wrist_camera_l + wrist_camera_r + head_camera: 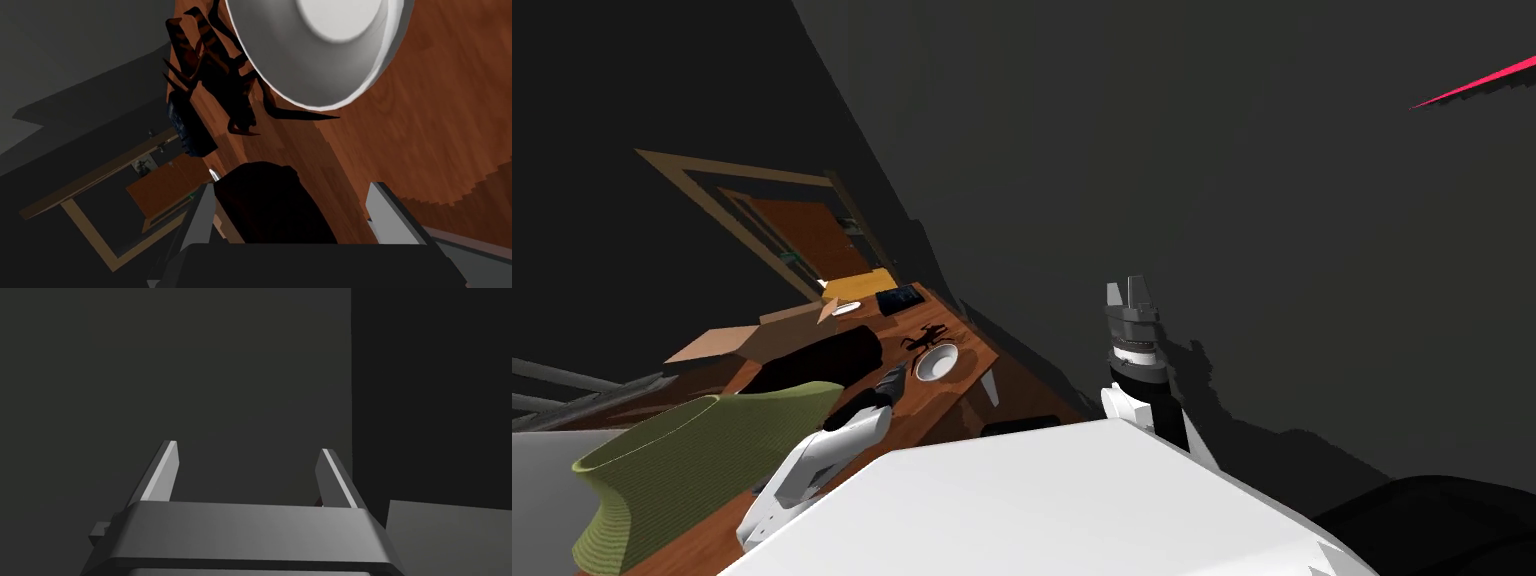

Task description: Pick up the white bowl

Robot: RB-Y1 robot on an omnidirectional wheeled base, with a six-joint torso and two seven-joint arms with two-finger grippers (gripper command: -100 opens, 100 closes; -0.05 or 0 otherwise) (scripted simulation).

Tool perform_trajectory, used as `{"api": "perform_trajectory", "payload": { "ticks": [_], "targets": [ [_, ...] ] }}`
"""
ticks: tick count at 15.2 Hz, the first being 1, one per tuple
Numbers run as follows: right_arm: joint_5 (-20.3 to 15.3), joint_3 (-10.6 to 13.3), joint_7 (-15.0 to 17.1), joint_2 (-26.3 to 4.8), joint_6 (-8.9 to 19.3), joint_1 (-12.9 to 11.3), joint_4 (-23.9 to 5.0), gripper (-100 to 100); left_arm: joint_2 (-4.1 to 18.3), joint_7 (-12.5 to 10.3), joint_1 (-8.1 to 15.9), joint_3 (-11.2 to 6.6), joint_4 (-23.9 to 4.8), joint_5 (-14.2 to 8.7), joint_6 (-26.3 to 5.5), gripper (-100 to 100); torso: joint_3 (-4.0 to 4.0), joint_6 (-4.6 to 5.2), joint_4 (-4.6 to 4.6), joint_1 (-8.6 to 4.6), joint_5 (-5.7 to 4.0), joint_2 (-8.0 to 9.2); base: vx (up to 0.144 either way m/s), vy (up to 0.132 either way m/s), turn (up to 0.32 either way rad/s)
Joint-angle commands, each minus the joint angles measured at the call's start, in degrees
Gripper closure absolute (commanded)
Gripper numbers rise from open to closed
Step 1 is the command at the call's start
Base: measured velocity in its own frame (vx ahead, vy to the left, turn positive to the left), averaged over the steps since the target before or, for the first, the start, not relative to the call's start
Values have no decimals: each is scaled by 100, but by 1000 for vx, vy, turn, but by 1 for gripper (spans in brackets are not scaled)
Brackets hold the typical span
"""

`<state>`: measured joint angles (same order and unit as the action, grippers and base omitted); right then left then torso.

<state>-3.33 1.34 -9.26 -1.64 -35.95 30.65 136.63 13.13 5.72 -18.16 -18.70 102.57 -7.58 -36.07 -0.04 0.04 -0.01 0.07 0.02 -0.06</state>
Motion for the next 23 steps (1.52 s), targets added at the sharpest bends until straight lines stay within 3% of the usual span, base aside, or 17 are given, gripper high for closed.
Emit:
{"api": "perform_trajectory", "payload": {
  "ticks": [1,2,15,22,23],
  "targets": [
    [0,0,0,0,0,0,0,0,-25,-6,41,-75,-62,-28,-249,-100,0,0,0,0,0,0,-1,20,-220],
    [0,0,0,0,0,1,0,0,-25,-6,41,-75,-62,-28,-249,-100,0,-3,0,1,0,0,0,17,-43],
    [0,-1,0,0,0,1,0,0,-259,-34,299,-646,-701,-288,-1712,-100,-1,-4,0,2,1,-1,0,18,-203],
    [0,-1,0,0,0,1,0,0,-352,-43,371,-813,-887,-362,-2138,-100,-1,-4,-1,-1,0,-3,1,16,-140],
    [0,-1,0,0,0,1,0,0,-348,-47,358,-775,-845,-331,-2046,-100,-2,-4,-1,-1,0,-3,1,11,-43]
  ]
}}
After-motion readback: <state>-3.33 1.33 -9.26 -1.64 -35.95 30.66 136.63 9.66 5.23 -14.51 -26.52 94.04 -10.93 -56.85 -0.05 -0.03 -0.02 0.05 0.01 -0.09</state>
